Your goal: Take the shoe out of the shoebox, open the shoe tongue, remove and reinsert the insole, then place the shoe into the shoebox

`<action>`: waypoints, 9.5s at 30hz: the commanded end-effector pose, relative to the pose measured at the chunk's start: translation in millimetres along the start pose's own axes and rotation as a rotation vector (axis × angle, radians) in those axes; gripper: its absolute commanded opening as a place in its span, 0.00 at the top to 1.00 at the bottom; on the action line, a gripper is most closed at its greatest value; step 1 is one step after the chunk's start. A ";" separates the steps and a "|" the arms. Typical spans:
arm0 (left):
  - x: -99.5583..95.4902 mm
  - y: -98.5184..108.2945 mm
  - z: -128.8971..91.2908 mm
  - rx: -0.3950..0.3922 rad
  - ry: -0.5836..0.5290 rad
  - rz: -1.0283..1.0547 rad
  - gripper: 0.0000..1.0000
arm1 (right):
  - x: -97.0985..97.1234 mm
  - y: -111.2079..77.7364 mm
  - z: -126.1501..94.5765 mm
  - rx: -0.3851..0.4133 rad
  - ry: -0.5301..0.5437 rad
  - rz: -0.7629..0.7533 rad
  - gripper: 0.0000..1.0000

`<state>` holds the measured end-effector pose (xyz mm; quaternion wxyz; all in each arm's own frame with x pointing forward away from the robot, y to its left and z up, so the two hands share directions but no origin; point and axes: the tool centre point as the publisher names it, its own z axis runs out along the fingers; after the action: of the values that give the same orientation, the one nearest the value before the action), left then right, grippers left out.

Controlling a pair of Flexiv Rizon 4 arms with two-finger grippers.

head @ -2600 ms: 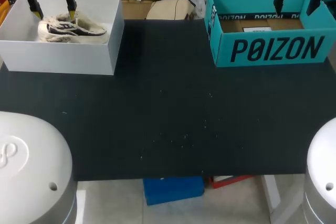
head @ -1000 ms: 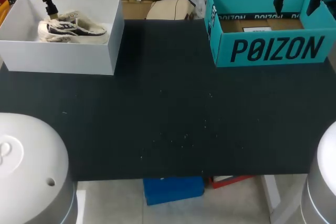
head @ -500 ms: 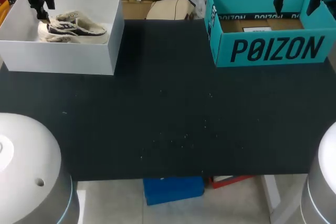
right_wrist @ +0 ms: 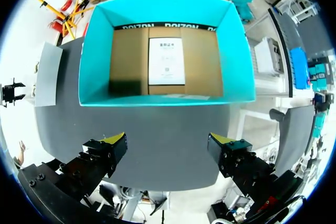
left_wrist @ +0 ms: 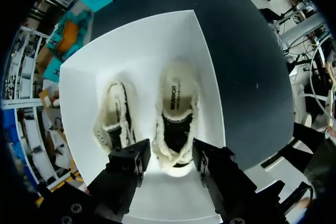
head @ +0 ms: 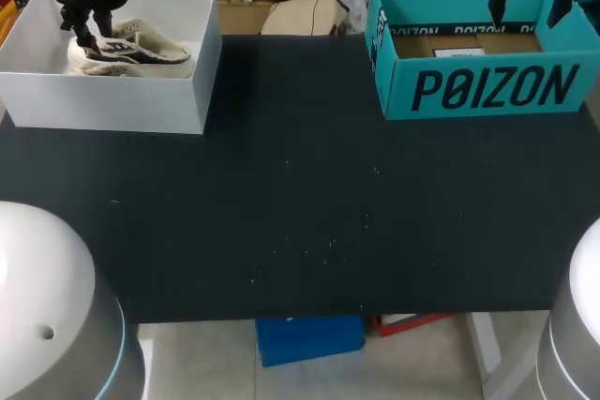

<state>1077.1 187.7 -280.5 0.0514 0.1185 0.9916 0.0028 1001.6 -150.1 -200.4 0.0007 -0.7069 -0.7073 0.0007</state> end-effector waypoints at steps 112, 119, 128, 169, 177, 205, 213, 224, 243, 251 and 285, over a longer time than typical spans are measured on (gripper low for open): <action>62.4 -436.0 25.6 0.077 0.078 -0.096 1.00 | 0.0 -0.3 -0.2 0.000 0.000 0.000 0.00; 77.6 -445.5 62.8 0.080 0.103 -0.125 1.00 | 0.0 -0.3 -0.2 0.000 0.000 0.000 0.00; 94.9 -429.2 91.1 0.043 0.116 -0.164 1.00 | 0.0 -0.3 -0.2 0.000 0.000 0.000 0.00; 194.6 -325.0 -16.4 0.510 -0.068 -0.121 0.00 | 0.0 -0.3 -0.2 0.000 0.000 0.000 0.00; 203.2 -293.8 -9.7 0.584 -0.073 -0.135 0.00 | 0.0 -0.3 -0.2 0.000 0.000 0.000 0.00; 203.2 -293.8 -9.7 0.584 -0.073 -0.135 0.00 | 0.0 -0.3 -0.2 0.000 0.000 0.000 0.00; 203.2 -293.8 -9.7 0.584 -0.073 -0.135 0.00 | 0.0 -0.3 -0.2 0.000 0.000 0.000 0.00; 203.2 -293.8 -9.7 0.584 -0.073 -0.135 0.00 | 85.0 -127.3 -28.1 -0.330 0.010 -0.831 0.00; 203.2 -293.8 -9.7 0.584 -0.073 -0.135 0.00 | 119.3 -184.4 -13.8 -0.358 0.026 -1.089 0.00; 203.2 -293.8 -9.7 0.584 -0.073 -0.135 0.00 | 147.8 -175.7 -6.5 -0.449 0.088 -1.214 0.00; 203.2 -293.8 -9.7 0.584 -0.073 -0.135 0.00 | 203.9 -194.7 76.0 -0.609 0.257 -1.417 0.00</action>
<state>811.2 -49.5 -294.8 0.0488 0.0618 0.9538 -0.2899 814.9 54.0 -259.7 -0.0837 -0.0447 -0.9645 -0.2465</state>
